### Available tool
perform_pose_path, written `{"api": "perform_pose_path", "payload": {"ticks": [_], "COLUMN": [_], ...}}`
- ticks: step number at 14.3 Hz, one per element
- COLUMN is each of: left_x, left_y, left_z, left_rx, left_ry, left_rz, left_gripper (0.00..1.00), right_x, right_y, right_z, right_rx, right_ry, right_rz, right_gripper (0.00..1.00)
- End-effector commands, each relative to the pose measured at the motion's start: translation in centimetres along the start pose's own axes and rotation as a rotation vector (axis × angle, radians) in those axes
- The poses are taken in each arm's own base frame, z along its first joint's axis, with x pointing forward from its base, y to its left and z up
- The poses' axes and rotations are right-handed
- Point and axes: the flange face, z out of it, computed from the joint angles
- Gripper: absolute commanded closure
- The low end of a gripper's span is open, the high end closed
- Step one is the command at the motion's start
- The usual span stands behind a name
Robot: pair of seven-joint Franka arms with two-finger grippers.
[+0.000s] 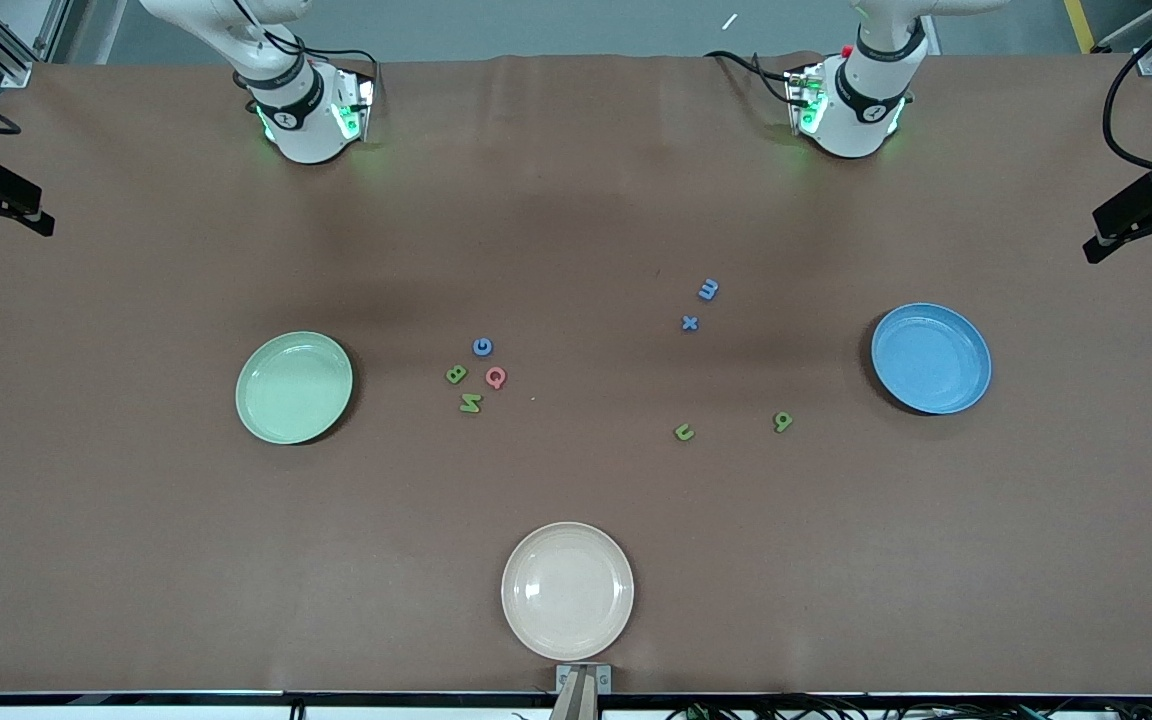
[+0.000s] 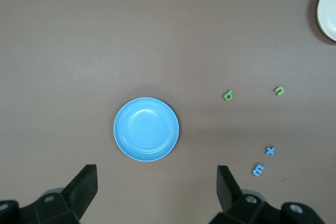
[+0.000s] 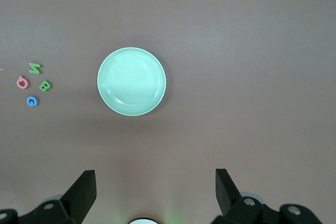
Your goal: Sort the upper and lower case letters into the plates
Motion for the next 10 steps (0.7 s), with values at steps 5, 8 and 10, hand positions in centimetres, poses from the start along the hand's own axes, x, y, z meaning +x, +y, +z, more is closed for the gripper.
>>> {"api": "perform_pose_path", "payload": {"ticks": [5, 8, 10], "left_x": [-0.1, 0.1, 0.0], "left_y": [0.0, 0.3, 0.7], "left_z": [-0.6, 0.1, 1.4], "left_rx": [-0.013, -0.016, -0.02], "left_ry": [0.014, -0.007, -0.058], "left_rz": [0.013, 0.005, 0.009], "left_gripper": [0.0, 0.0, 0.0], "right_x": [-1.0, -1.0, -0.9], "right_y": [0.3, 0.4, 0.3], "right_z": [-0.2, -0.2, -0.1], "right_rx": [-0.012, -0.012, -0.01], "right_ry": [0.013, 0.013, 0.01], "right_rz": [-0.01, -0.007, -0.009], "right_gripper": [0.0, 0.0, 0.0]}}
